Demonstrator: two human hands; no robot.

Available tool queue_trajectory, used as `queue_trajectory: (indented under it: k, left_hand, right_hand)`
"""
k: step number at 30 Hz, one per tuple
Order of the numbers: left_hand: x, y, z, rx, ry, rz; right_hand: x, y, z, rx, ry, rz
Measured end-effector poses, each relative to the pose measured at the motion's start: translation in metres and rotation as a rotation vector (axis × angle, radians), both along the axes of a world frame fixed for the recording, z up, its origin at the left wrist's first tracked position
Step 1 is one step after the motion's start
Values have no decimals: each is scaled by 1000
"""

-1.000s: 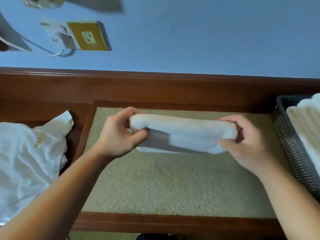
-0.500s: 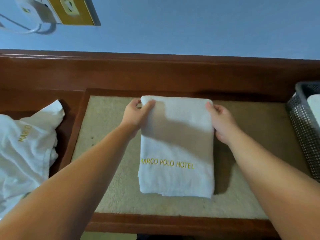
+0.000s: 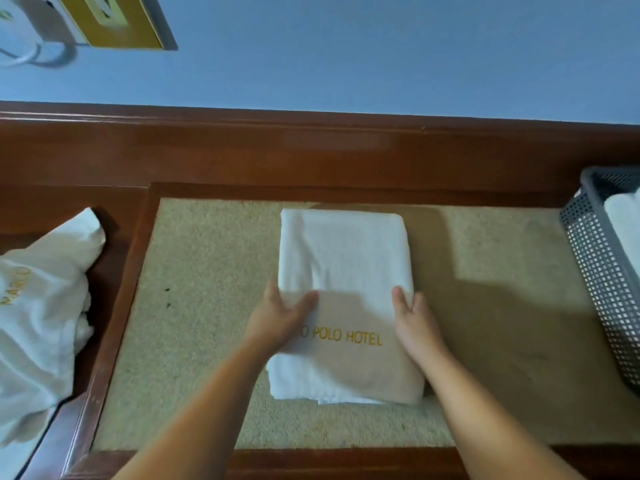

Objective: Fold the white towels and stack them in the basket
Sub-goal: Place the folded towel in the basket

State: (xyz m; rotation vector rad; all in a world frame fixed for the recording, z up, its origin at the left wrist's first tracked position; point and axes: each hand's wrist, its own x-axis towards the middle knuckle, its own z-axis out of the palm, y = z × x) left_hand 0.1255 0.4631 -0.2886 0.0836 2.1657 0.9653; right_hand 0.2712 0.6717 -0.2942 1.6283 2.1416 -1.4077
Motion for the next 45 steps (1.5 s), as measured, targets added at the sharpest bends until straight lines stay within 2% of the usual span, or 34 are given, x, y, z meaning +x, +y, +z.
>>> queue_trajectory:
  k: [6, 13, 17, 22, 25, 28, 31, 35, 37, 42, 45]
  left_hand:
    - [45, -9, 28, 97, 71, 13]
    - [80, 34, 103, 224, 221, 42]
    - [119, 102, 161, 375, 254, 27]
    - [194, 218, 243, 673, 295, -7]
    - [239, 291, 280, 850, 233, -33]
    - [279, 358, 296, 949, 156, -74]
    - [316, 415, 278, 913, 101, -149]
    - [354, 444, 227, 584, -60, -313]
    - [366, 439, 210, 467, -91, -374]
    - [377, 442, 205, 498, -60, -371]
    - [373, 442, 220, 425, -14, -392]
  right_hand:
    - [24, -15, 16, 36, 31, -29]
    - [66, 21, 94, 184, 133, -29]
    - [113, 88, 165, 314, 198, -112]
    - [196, 189, 282, 533, 299, -232]
    - [242, 260, 337, 734, 274, -204]
    - [282, 329, 362, 807, 210, -193]
    - [313, 392, 349, 789, 66, -172]
    - [345, 430, 272, 500, -204, -92]
    - [352, 426, 238, 439, -305, -67]
    - [354, 430, 231, 612, -272, -112]
    - [343, 433, 243, 688, -395, -68]
